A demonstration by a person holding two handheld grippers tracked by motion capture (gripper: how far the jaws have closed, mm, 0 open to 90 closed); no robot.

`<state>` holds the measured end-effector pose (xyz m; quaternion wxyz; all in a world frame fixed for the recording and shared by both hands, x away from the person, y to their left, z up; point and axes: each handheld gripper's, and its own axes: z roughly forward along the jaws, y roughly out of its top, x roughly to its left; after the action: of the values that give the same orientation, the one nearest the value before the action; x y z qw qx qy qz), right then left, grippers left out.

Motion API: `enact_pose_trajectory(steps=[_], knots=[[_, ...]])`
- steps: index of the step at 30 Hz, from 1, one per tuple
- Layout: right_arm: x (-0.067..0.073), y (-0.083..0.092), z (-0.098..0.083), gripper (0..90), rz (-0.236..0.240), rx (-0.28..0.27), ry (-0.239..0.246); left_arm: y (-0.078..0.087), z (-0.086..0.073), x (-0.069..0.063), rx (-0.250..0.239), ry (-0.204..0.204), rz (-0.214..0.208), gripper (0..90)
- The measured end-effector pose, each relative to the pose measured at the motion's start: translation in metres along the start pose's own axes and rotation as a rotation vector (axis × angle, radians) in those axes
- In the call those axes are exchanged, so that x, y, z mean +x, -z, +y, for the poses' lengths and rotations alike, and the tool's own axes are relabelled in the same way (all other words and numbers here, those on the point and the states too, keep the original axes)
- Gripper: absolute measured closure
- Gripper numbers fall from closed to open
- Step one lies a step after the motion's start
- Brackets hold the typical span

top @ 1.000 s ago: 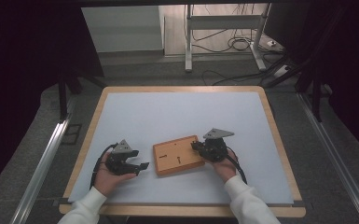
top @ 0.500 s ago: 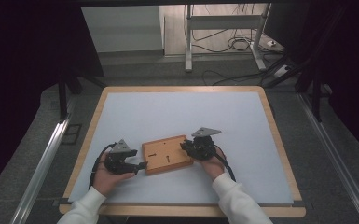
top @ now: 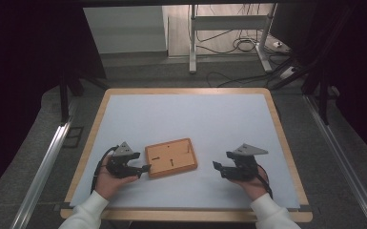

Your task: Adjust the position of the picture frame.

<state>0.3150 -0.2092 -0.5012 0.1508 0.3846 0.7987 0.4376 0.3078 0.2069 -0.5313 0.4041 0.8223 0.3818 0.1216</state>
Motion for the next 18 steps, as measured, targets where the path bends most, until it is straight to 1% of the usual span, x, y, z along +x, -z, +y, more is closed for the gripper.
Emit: enact_pose_trajectory(steps=[1, 2, 3, 5, 6, 7, 8, 9, 10, 11, 12, 14, 15, 18], knots=[[-0.006, 0.011, -0.013, 29.1, -0.017, 0.013, -0.005, 0.001, 0.0, 0.001, -0.011, 0.005, 0.009, 29.8], [-0.008, 0.015, -0.019, 28.9, -0.027, 0.02, -0.006, 0.002, 0.0, 0.002, -0.021, 0.01, 0.008, 32.2], [-0.011, 0.02, -0.025, 28.7, -0.037, 0.021, -0.01, 0.002, 0.0, 0.004, -0.03, 0.012, 0.016, 33.8], [-0.015, 0.026, -0.034, 28.6, -0.054, 0.025, -0.018, 0.002, 0.001, 0.007, -0.039, 0.013, 0.028, 38.7], [-0.017, 0.028, -0.036, 28.6, -0.06, 0.026, -0.028, 0.002, 0.001, 0.009, -0.044, 0.022, 0.027, 42.5], [-0.018, 0.03, -0.037, 28.6, -0.062, 0.022, -0.034, 0.003, 0.002, 0.011, -0.041, 0.029, 0.014, 47.4], [-0.018, 0.031, -0.037, 28.6, -0.065, 0.016, -0.037, 0.003, 0.003, 0.014, -0.026, 0.026, -0.029, 58.6], [-0.018, 0.031, -0.036, 28.6, -0.072, 0.006, -0.032, 0.003, 0.006, 0.016, -0.01, 0.021, -0.066, 72.4], [-0.017, 0.031, -0.035, 28.6, -0.075, -0.005, -0.03, 0.002, 0.009, 0.017, 0.001, 0.008, -0.057, 80.1], [-0.015, 0.031, -0.034, 28.6, -0.075, -0.011, -0.023, 0.002, 0.012, 0.017, 0.01, -0.013, -0.035, 85.8], [-0.014, 0.029, -0.034, 28.6, -0.074, -0.012, -0.015, 0.002, 0.015, 0.018, 0.011, -0.024, -0.023, 88.9], [-0.01, 0.026, -0.034, 28.5, -0.075, -0.001, 0.008, -0.001, 0.02, 0.021, 0.009, -0.032, -0.024, 90.0], [-0.009, 0.025, -0.034, 28.3, -0.075, 0.008, 0.019, -0.003, 0.023, 0.022, 0.017, -0.039, -0.02, 90.0], [-0.009, 0.022, -0.034, 28.2, -0.075, 0.017, 0.02, -0.01, 0.032, 0.028, 0.027, -0.049, -0.007, 90.0]])
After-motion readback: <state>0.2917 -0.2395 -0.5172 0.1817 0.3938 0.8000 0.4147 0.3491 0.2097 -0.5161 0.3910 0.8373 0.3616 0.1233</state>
